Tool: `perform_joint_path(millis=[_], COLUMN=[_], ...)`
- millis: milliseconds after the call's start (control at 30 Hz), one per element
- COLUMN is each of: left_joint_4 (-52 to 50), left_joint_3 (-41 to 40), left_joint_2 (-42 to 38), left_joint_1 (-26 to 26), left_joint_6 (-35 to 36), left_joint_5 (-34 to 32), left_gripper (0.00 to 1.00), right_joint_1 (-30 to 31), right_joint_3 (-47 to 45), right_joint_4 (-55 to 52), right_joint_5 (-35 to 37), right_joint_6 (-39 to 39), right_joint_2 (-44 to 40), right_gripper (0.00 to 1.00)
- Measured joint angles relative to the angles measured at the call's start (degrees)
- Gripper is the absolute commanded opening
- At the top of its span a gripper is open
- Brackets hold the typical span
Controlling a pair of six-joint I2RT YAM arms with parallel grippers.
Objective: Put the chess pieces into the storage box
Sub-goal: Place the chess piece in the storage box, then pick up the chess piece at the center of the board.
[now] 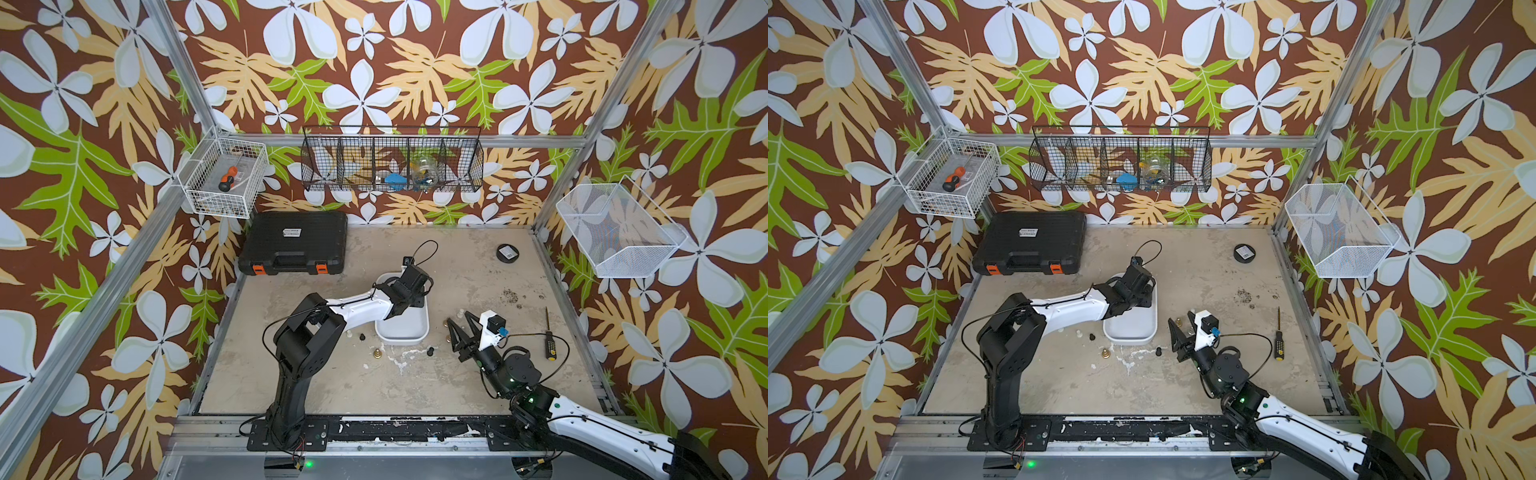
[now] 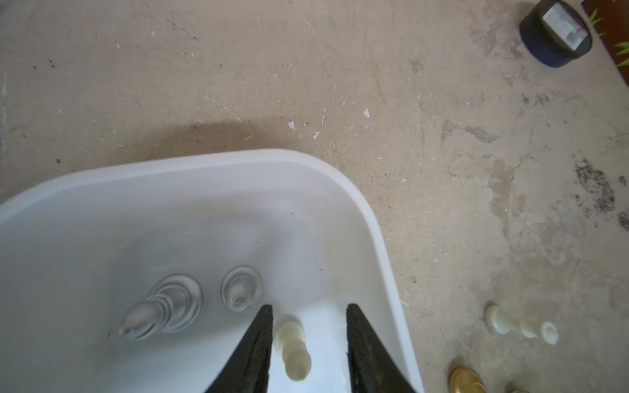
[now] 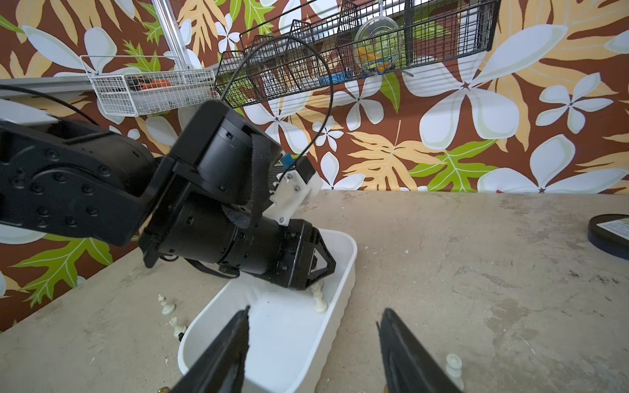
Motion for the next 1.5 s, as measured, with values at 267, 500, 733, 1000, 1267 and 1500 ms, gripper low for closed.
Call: perform_joint_path(millis=[267, 500, 733, 1000, 1267, 1500], left_joint_4=[-3.04, -11.89, -16.59, -14.99, -12.68, -11.56], left_joint_3=[-6.05, -16.72, -31.67, -40.94, -41.03, -41.62], left_joint_2=[-15.56, -31.10, -52.70, -71.47, -72.63, -73.70], left_joint_1=[0.00, 0.59, 1.03, 0.96, 0.85, 0.79], left_joint_6=[-0.22, -2.71, -1.09, 1.64, 3.26, 4.15], left_joint_5=[-0.04, 0.09, 4.63, 13.35, 21.38, 23.50], left_gripper=[0.42, 0.43, 0.59, 0.59, 0.59, 0.59], right_joint_1=[-0.15, -0.44, -0.46, -0.46, -0.70, -1.92], right_joint_3=[0.83, 13.77, 30.49, 36.65, 37.05, 36.00], right_joint_4=[0.13, -9.70, -37.35, -59.45, -63.47, -62.49], right_joint_5=[-3.67, -16.87, -18.36, -18.99, -18.86, -18.29], right_joint_6=[-0.37, -1.20, 6.25, 10.54, 11.04, 10.40], right_joint_2=[2.51, 12.28, 18.80, 26.12, 32.57, 36.33], right_gripper=[0.69, 0.68, 0.60, 0.54, 0.49, 0.46])
